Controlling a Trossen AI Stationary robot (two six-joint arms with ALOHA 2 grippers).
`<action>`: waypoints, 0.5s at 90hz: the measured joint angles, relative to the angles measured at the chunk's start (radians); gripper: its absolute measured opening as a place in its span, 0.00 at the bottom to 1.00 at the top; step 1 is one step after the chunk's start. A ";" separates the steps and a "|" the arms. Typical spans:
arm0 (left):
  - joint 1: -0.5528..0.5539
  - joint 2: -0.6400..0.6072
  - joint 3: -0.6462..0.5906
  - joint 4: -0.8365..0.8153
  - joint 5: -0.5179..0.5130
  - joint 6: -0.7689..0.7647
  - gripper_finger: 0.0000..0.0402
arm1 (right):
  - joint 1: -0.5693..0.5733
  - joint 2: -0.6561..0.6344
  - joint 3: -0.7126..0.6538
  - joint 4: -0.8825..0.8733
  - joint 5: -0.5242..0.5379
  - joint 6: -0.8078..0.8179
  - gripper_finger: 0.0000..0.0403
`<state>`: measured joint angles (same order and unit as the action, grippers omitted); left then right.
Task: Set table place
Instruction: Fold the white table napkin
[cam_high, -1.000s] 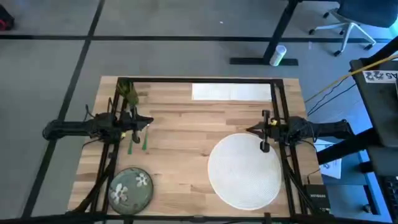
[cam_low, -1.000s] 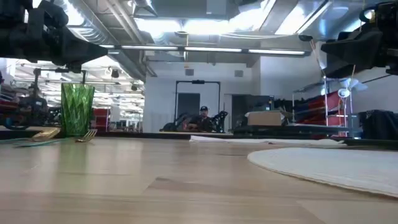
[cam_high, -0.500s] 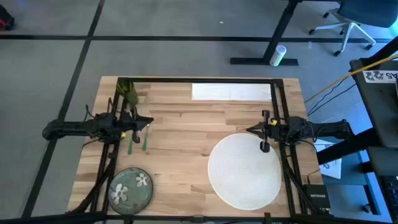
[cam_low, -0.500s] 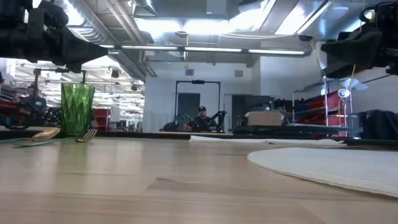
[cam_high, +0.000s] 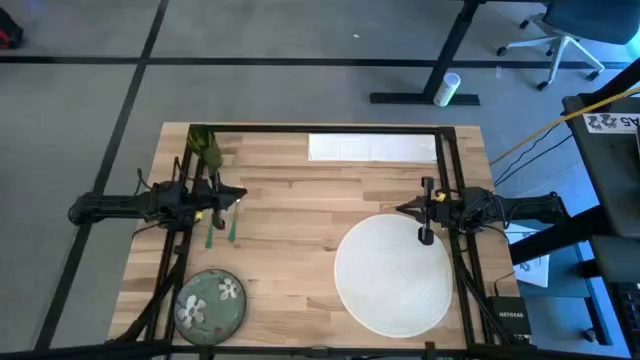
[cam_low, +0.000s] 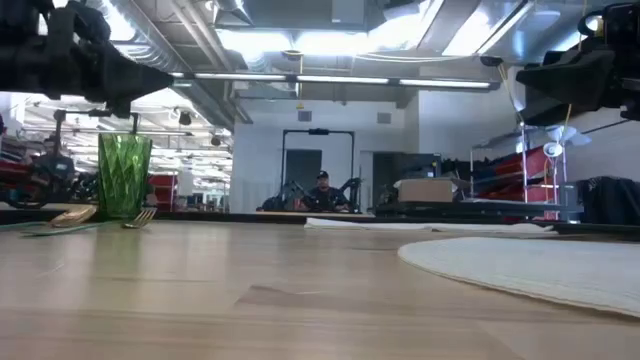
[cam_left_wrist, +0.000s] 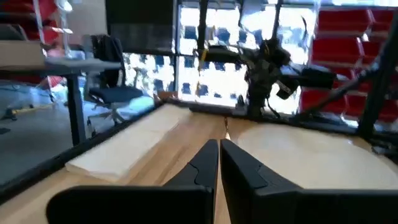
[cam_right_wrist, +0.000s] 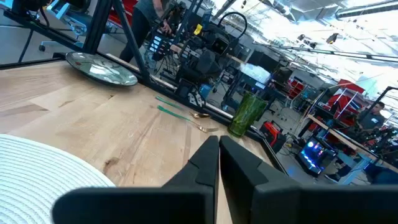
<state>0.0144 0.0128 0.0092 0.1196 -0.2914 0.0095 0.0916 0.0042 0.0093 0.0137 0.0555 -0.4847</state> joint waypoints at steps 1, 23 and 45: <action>0.002 0.000 0.000 0.009 -0.001 0.010 0.00 | 0.000 0.000 0.000 0.000 0.000 0.000 0.00; 0.058 0.012 0.006 0.231 -0.022 0.053 0.00 | 0.000 0.000 0.000 0.000 0.000 0.000 0.00; 0.112 0.240 0.139 0.179 0.066 0.054 0.00 | 0.000 0.000 0.000 0.000 0.000 0.000 0.00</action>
<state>0.1268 0.2526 0.1478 0.2983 -0.2258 0.0638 0.0917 0.0040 0.0090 0.0139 0.0555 -0.4847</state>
